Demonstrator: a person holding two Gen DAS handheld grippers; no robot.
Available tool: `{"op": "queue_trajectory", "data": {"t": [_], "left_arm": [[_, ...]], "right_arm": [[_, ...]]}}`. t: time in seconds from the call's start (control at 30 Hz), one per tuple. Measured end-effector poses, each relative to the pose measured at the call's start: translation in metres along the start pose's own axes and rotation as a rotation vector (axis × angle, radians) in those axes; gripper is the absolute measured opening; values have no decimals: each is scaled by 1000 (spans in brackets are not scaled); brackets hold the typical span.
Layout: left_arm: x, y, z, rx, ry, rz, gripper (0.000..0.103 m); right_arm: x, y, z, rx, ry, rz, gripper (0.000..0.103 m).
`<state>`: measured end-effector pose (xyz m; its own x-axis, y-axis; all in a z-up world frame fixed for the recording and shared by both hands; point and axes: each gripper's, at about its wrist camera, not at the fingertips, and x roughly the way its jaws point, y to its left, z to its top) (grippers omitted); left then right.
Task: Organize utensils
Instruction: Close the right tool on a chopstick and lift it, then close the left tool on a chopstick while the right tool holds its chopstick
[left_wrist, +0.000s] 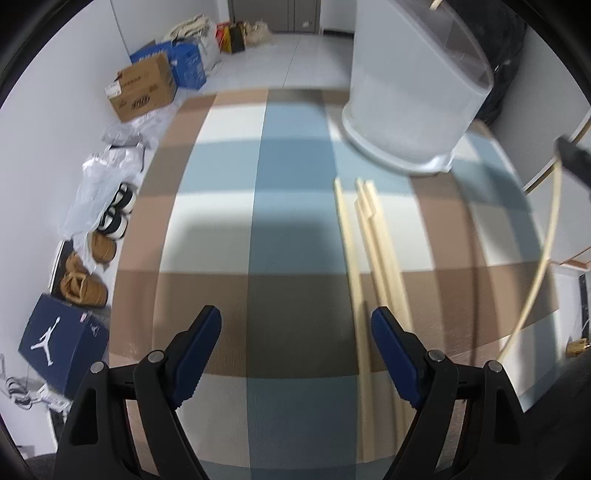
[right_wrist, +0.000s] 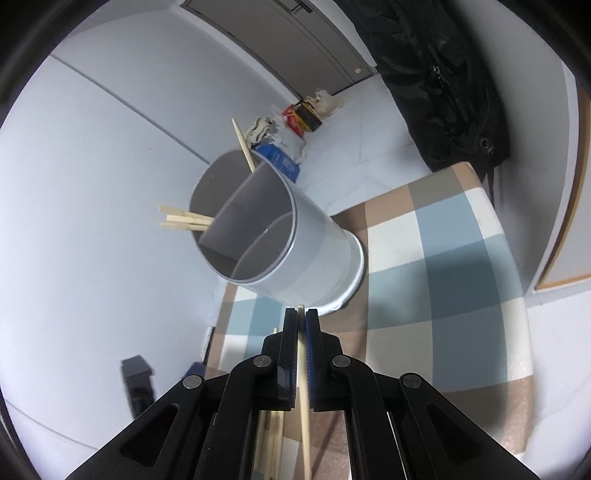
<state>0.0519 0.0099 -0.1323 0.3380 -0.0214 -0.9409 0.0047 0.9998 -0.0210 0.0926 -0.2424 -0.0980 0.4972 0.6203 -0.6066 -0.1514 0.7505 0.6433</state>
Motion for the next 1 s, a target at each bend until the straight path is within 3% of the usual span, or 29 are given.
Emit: {"op": "queue_trajectory", "data": {"t": [0.27, 0.43, 0.8, 0.87, 1.0], "left_arm": [[5, -11, 7, 21, 14, 32, 80], [13, -4, 21, -29, 33, 19, 80], [25, -11, 49, 3, 64, 8, 77], [25, -12, 53, 13, 62, 5, 68], [22, -24, 58, 96, 60, -30, 31]], "right_arm": [[-17, -3, 4, 12, -16, 41, 3], [-26, -2, 6, 2, -38, 49, 3], [-33, -8, 15, -3, -45, 59, 3], [-33, -9, 16, 2, -47, 64, 3], [-33, -9, 19, 6, -52, 78, 3]]}}
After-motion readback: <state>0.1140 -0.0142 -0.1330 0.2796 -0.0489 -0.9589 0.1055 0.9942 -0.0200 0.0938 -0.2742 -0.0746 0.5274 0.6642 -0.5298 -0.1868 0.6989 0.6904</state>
